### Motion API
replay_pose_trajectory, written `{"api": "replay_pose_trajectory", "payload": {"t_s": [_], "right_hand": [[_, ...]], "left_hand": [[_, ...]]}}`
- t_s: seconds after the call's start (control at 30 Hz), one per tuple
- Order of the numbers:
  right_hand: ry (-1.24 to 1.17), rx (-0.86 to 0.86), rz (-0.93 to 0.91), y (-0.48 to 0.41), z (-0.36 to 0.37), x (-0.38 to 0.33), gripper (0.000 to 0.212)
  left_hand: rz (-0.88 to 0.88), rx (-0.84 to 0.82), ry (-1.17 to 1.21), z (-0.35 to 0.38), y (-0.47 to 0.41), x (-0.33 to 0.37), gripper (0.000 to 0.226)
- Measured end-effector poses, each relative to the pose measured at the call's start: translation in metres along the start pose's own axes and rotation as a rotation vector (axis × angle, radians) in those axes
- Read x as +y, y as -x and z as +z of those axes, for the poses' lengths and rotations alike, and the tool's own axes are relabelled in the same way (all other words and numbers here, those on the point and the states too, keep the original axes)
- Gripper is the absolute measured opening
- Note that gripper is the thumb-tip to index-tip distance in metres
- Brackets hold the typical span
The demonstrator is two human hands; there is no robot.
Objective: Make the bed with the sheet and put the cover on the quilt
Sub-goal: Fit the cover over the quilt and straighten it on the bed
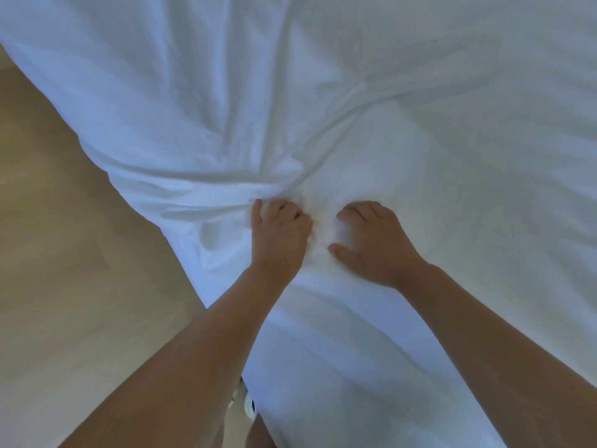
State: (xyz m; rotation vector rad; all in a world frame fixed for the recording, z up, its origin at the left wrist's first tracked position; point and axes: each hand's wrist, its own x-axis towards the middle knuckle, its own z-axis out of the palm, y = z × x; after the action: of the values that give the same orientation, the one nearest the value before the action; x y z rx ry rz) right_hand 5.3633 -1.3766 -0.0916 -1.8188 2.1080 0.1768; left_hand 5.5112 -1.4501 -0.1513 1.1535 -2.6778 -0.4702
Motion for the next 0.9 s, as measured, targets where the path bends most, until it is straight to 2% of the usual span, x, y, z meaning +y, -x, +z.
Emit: {"api": "replay_pose_trajectory", "payload": {"t_s": [0.07, 0.1, 0.2, 0.33, 0.43, 0.53, 0.67, 0.77, 0.87, 0.9], "right_hand": [[0.034, -0.088, -0.014, 0.016, 0.000, 0.014, 0.073], [0.037, -0.073, -0.035, 0.022, 0.005, 0.018, 0.068], [-0.014, 0.126, -0.027, 0.035, 0.023, 0.024, 0.041], [-0.105, 0.341, -0.055, 0.046, 0.029, 0.024, 0.038], [-0.176, 0.401, -0.110, 0.053, 0.021, 0.031, 0.035], [-0.114, 0.481, -0.219, 0.060, 0.010, 0.035, 0.035], [-0.029, 0.524, -0.375, 0.081, -0.003, 0.040, 0.041], [-0.069, 0.412, -0.261, 0.117, -0.010, 0.046, 0.039], [-0.365, 0.099, -0.031, 0.144, -0.013, 0.059, 0.041], [-0.413, 0.058, 0.004, 0.152, -0.012, 0.067, 0.040]], "left_hand": [[-0.013, 0.043, -0.006, 0.004, -0.001, 0.004, 0.010], [-0.022, 0.043, 0.010, 0.003, 0.001, 0.007, 0.015], [-0.060, 0.107, 0.099, 0.008, 0.013, 0.024, 0.027], [-0.045, -0.009, 0.247, 0.014, 0.030, 0.053, 0.052], [-0.048, -0.019, 0.332, 0.006, 0.029, 0.073, 0.047], [-0.101, 0.013, 0.368, -0.010, 0.034, 0.088, 0.041], [0.000, 0.078, 0.405, -0.029, 0.063, 0.107, 0.042], [-0.085, -0.085, 0.428, -0.036, 0.078, 0.145, 0.038], [-0.193, -0.243, 0.538, -0.035, 0.085, 0.183, 0.042], [-0.230, -0.300, 0.566, -0.034, 0.084, 0.190, 0.042]]}}
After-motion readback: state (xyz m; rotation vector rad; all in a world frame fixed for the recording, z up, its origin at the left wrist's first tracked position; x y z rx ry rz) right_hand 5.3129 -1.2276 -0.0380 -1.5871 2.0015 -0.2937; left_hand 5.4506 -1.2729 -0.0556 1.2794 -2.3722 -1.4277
